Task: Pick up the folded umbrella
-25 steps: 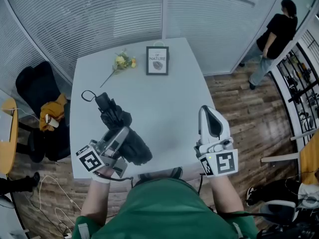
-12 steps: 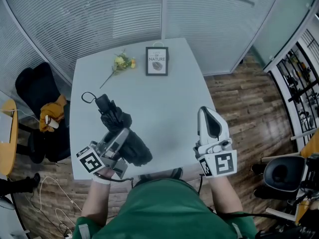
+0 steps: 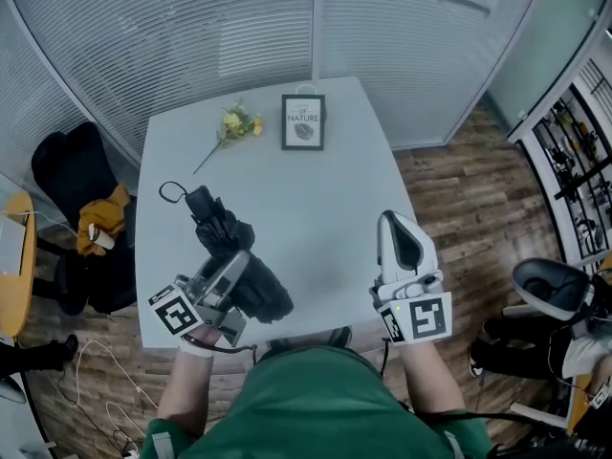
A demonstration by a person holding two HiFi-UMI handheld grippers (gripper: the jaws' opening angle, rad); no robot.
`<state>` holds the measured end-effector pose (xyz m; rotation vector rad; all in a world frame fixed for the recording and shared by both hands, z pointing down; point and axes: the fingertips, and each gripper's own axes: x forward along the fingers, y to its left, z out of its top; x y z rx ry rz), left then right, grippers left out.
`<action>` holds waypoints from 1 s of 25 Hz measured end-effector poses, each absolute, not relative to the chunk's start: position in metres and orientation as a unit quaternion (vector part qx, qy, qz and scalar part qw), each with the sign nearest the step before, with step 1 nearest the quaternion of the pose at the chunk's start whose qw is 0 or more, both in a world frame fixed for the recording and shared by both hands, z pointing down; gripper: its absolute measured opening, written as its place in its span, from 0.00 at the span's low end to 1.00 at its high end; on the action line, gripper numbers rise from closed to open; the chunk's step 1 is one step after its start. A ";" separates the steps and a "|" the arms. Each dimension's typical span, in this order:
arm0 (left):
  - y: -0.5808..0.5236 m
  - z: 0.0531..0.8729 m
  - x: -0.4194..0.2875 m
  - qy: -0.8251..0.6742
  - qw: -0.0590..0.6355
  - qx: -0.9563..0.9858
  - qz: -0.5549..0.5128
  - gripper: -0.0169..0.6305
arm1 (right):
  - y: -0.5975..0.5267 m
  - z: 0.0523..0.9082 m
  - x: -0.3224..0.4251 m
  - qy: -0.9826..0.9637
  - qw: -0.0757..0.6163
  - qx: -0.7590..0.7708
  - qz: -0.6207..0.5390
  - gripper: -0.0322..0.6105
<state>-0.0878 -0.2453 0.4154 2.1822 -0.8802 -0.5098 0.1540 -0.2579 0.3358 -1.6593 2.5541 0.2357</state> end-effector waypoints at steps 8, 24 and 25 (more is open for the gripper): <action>-0.247 0.417 -0.087 -0.342 0.361 0.845 -0.197 0.47 | -0.260 0.337 0.151 0.838 0.042 -0.539 0.076 0.05; -0.247 0.419 -0.086 -0.340 0.368 0.842 -0.199 0.47 | -0.259 0.334 0.151 0.838 0.045 -0.539 0.075 0.05; -0.247 0.419 -0.086 -0.339 0.370 0.841 -0.201 0.47 | -0.259 0.334 0.151 0.838 0.045 -0.539 0.075 0.05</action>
